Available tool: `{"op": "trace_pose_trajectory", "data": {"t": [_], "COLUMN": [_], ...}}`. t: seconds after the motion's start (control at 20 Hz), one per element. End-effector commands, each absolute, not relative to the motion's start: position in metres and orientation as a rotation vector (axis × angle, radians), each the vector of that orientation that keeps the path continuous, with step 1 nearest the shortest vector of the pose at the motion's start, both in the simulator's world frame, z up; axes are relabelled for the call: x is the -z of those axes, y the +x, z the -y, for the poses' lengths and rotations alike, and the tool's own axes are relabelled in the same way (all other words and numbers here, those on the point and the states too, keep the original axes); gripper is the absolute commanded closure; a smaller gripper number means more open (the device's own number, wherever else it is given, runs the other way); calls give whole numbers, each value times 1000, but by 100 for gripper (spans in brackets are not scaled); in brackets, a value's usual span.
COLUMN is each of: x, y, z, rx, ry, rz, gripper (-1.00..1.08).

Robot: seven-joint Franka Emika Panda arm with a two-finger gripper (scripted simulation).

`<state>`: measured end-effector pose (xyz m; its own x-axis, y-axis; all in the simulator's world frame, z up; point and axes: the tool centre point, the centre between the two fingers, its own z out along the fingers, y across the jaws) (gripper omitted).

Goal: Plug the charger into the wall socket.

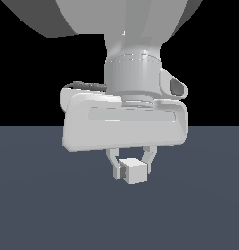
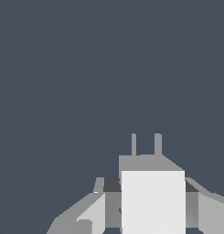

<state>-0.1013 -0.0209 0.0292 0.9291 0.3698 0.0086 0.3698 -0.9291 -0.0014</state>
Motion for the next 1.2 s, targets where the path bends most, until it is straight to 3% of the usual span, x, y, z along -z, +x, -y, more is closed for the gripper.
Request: {"op": "trace_pose_trajectory", "data": {"t": [0.0, 1.15], "x": [-37, -99], "y": [-95, -51], "z": [23, 65], "rx": [14, 13], "ry": [-3099, -3119], "rz": [495, -378], "gripper": [108, 108]}}
